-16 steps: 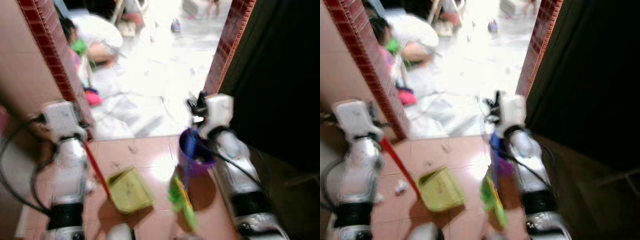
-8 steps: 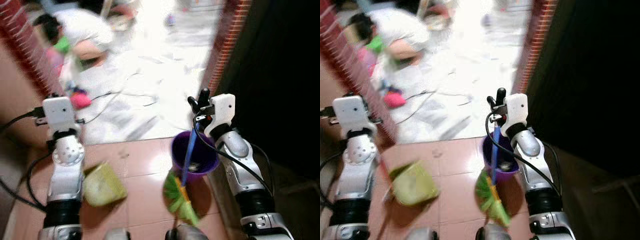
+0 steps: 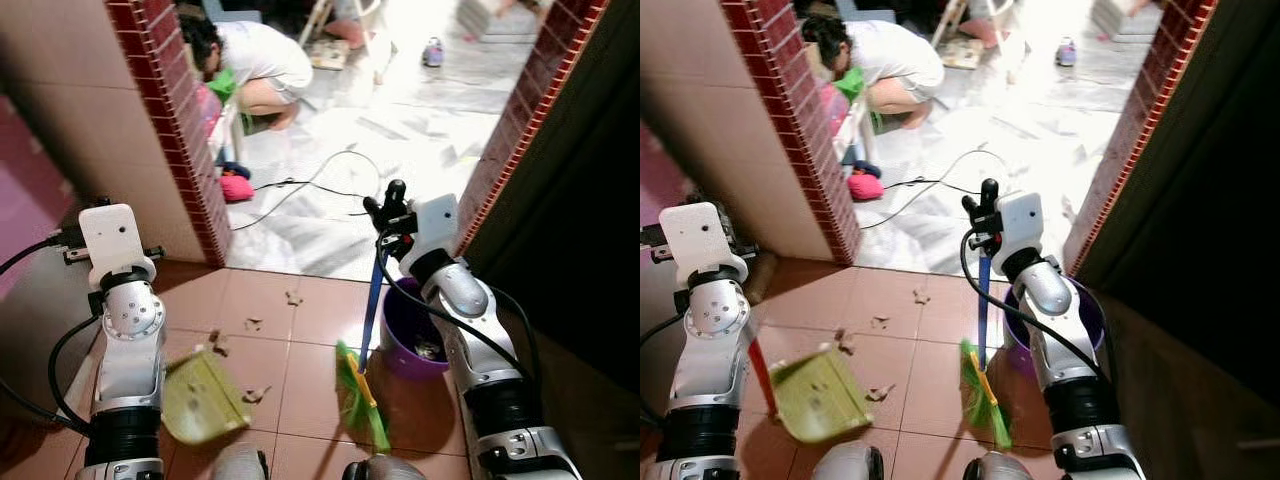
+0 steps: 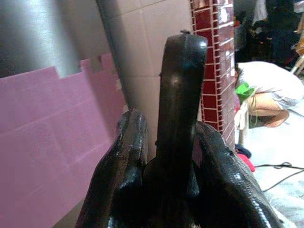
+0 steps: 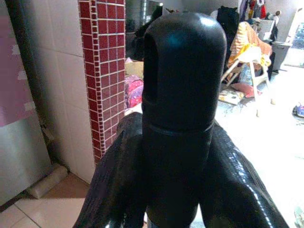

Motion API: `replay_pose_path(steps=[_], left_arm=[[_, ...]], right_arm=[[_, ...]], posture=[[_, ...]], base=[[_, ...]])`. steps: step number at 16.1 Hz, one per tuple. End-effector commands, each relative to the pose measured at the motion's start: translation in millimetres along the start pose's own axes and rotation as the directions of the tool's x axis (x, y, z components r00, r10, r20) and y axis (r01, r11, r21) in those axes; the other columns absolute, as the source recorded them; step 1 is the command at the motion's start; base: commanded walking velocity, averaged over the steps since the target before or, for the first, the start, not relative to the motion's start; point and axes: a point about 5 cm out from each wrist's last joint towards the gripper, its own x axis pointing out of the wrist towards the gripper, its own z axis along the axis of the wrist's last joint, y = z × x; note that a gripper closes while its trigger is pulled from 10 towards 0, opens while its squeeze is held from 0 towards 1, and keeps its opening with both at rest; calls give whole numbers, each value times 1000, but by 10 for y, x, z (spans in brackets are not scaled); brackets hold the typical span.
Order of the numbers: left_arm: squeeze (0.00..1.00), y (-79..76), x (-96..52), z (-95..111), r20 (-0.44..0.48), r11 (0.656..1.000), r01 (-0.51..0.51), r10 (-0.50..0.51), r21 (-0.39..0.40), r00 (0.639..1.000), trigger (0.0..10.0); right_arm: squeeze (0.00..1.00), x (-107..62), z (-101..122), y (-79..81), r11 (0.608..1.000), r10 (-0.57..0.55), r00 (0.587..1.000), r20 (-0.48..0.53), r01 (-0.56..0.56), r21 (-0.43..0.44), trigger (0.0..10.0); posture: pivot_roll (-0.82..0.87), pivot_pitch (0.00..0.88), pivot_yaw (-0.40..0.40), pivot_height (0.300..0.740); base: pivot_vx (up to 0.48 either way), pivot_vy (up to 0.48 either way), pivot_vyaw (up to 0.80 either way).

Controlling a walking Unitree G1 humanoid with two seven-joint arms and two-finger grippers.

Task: Sweep floor

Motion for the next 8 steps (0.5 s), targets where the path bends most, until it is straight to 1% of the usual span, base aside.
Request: replay_pose_path(steps=[1, 2, 3, 6, 7, 8], left_arm=[[0, 5, 31, 173, 69, 1000, 0, 2, -30, 998, 10000], [0, 2, 24, 165, 64, 999, 7, -5, -31, 998, 10000], [0, -1, 21, 159, 59, 999, 11, -9, -33, 998, 10000], [0, -15, 17, 134, 47, 999, 17, -16, -31, 999, 10000], [0, -42, 23, 128, 44, 999, 19, -18, -34, 999, 10000], [0, -46, 24, 129, 43, 999, 20, -19, -33, 999, 10000]], right_arm=[[0, 34, 83, 6, 1000, -6, 999, 42, 6, 1, 10000], [0, 33, 81, 8, 1000, -10, 999, 42, 10, 2, 10000], [0, 32, 80, 8, 1000, -12, 999, 42, 12, 3, 10000], [0, 24, 77, 3, 1000, -20, 999, 40, 19, 4, 10000], [0, 19, 83, 0, 1000, -23, 999, 41, 23, 4, 10000], [0, 19, 84, 0, 1000, -24, 999, 41, 24, 4, 10000]], posture=[[-17, 28, -3, 740], [-16, 29, -2, 740], [-16, 29, -2, 740], [-20, 31, -3, 740], [-25, 33, -2, 740], [-25, 33, -2, 740]], base=[[0, 0, 0], [0, 0, 0], [0, -281, 0], [0, 480, 0], [0, 247, 0], [0, 0, 0]])
